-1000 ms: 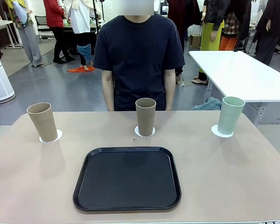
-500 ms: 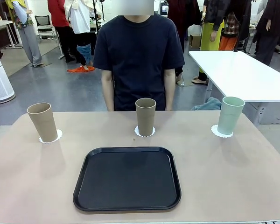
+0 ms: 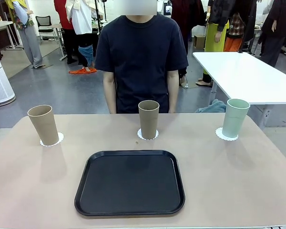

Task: Place coasters on the table and set cups on them.
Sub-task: Take one Reusable plastic cup from the Flat Tray and place it on a coaster set by the human.

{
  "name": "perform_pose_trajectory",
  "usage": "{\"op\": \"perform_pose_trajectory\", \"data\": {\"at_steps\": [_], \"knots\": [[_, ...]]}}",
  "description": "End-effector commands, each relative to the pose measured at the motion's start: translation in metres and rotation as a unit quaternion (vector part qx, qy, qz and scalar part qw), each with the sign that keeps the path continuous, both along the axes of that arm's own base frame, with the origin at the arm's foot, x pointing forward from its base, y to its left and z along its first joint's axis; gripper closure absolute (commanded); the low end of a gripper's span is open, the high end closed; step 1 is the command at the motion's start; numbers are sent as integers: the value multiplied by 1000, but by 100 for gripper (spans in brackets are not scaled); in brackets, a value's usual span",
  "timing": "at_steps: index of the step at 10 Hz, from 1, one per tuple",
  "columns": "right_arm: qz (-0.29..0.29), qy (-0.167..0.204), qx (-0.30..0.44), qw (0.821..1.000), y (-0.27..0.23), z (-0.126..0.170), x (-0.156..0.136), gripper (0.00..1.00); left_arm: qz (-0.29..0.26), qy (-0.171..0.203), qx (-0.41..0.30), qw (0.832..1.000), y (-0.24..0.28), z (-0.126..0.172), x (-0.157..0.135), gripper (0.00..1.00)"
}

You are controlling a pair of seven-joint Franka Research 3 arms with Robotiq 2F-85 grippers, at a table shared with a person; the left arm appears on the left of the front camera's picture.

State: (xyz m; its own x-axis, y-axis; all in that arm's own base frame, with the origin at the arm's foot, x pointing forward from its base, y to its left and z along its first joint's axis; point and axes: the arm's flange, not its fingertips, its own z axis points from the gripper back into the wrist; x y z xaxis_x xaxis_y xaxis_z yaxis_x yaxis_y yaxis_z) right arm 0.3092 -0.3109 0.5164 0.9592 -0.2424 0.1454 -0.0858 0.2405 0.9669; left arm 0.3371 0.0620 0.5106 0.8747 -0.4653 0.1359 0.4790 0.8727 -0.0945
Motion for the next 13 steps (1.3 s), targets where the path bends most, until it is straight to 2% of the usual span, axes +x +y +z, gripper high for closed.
{"op": "perform_pose_trajectory", "data": {"at_steps": [1, 2, 3, 4, 6, 7, 8, 9, 11, 13], "knots": [[-4, 4, 9, 1000, 2, 3, 0, 0, 42, 19, 25, 999, -7, -1, -8, 0], [-4, 4, 9, 1000, 2, 3, 0, 0, 62, 24, 39, 997, -3, 6, -1, 0], [-4, 4, 9, 1000, 2, 3, 0, 0, 49, -8, 9, 999, -8, 1, -14, 0], [-4, 4, 9, 1000, 2, 3, 0, 0, 47, 12, 17, 999, -2, -3, -5, 0], [-4, 4, 9, 1000, 2, 3, 0, 0, 50, 7, 15, 999, -3, 1, -7, 0], [-4, 4, 9, 1000, 2, 3, 0, 0, 19, 20, -128, 991, 10, -7, -6, 0], [-4, 4, 9, 1000, 2, 3, 0, 0, 18, 6, -237, 971, 28, -7, -1, 0], [-4, 4, 9, 1000, 2, 3, 0, 0, 46, -2, -336, 941, 52, -14, -7, 0], [-4, 4, 9, 1000, 2, 3, 0, 0, 110, -33, -429, 896, 105, -21, -22, 0], [-4, 4, 9, 1000, 2, 3, 0, 0, 179, -34, -471, 863, 156, -46, -69, 0]]}}
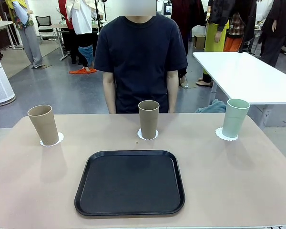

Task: Place coasters on the table and set cups on them.
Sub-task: Take one Reusable plastic cup from the Flat Tray and place it on a coaster set by the human.

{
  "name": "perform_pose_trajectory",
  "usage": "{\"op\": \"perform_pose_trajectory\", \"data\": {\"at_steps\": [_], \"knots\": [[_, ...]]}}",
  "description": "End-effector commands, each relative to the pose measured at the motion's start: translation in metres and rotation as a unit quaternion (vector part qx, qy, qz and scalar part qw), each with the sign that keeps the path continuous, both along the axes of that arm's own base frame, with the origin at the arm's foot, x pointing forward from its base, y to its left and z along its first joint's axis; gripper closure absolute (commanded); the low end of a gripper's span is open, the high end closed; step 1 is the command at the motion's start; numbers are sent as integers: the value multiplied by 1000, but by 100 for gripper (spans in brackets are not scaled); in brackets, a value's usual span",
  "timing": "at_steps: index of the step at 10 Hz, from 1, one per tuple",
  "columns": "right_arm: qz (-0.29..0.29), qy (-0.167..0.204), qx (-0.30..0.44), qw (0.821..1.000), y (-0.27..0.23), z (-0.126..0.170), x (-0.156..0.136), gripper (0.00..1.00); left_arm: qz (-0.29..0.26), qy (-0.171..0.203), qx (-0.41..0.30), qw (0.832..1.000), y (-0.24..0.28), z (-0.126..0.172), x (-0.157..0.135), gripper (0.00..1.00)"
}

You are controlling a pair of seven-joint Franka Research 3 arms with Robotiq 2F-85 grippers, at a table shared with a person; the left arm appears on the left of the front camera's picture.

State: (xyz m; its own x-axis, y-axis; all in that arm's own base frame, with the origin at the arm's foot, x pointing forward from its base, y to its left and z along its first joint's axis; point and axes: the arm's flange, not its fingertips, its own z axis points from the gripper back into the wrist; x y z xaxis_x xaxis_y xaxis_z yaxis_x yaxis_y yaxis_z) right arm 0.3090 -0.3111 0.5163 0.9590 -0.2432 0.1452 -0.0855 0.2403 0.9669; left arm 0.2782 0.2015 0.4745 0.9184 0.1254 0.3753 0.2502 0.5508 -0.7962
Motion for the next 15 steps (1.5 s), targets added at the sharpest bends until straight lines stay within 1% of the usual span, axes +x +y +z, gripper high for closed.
{"op": "perform_pose_trajectory", "data": {"at_steps": [1, 2, 3, 4, 5, 6, 7, 9, 10, 15], "knots": [[-4, 4, 9, 1000, 2, 3, 0, 0, 30, 9, -37, 999, 40, -10, -17, 0], [-4, 4, 9, 1000, 2, 3, 0, 0, 24, 13, -53, 998, 54, -11, -30, 0], [-4, 4, 9, 1000, 2, 3, 0, 0, -20, 16, -76, 997, 64, -11, -40, 0], [-4, 4, 9, 1000, 2, 3, 0, 0, -39, 16, -78, 996, 72, -6, -40, 0], [-4, 4, 9, 1000, 2, 3, 0, 0, -70, 19, -99, 992, 80, 0, -40, 0], [-4, 4, 9, 1000, 2, 3, 0, 0, -93, 19, -118, 988, 85, -1, -45, 0], [-4, 4, 9, 1000, 2, 3, 0, 0, -102, 19, -125, 987, 89, 1, -43, 0], [-4, 4, 9, 1000, 2, 3, 0, 0, -119, 20, -134, 983, 87, -1, -39, 0], [-4, 4, 9, 1000, 2, 3, 0, 0, -106, 27, -119, 987, 74, 1, -45, 0], [-4, 4, 9, 1000, 2, 3, 0, 0, -106, 27, -119, 987, 74, 1, -45, 0]]}}
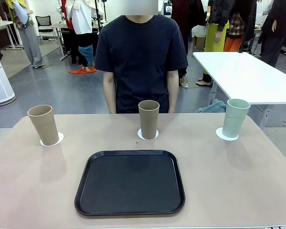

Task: Place coasters on the table and set cups on them.
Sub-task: Take one Reusable plastic cup from the Flat Tray and place it on a coaster set by the human.

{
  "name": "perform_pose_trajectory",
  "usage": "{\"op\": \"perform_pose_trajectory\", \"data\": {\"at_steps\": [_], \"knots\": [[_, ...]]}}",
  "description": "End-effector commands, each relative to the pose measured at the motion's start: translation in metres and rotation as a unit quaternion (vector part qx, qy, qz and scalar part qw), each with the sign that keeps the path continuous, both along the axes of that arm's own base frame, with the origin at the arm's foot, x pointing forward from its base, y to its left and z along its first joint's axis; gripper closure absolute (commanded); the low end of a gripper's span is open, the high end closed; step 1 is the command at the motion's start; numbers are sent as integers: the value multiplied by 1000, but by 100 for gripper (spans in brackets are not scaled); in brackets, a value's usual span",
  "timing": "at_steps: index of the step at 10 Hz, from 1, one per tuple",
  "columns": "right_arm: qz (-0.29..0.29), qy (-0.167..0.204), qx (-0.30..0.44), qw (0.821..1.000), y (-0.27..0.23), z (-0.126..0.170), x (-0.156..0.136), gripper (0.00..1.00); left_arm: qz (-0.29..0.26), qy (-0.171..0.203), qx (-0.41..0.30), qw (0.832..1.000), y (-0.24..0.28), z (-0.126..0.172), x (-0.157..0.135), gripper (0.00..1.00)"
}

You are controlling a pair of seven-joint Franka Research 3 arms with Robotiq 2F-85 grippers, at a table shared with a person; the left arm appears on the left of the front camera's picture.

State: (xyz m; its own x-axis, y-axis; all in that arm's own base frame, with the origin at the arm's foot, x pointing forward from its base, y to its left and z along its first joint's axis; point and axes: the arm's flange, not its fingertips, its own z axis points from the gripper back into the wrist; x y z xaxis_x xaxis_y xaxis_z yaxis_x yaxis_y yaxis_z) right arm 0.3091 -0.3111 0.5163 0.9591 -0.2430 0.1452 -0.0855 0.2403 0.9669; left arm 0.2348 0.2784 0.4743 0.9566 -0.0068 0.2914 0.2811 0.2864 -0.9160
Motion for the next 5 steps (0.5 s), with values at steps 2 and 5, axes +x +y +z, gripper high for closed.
{"op": "perform_pose_trajectory", "data": {"at_steps": [2, 5], "knots": [[-4, 4, 9, 1000, 2, 3, 0, 0, 7, -8, -2, 1000, -3, 1, -1, 0], [-4, 4, 9, 1000, 2, 3, 0, 0, 7, -8, -2, 1000, -3, 1, -1, 0]]}}
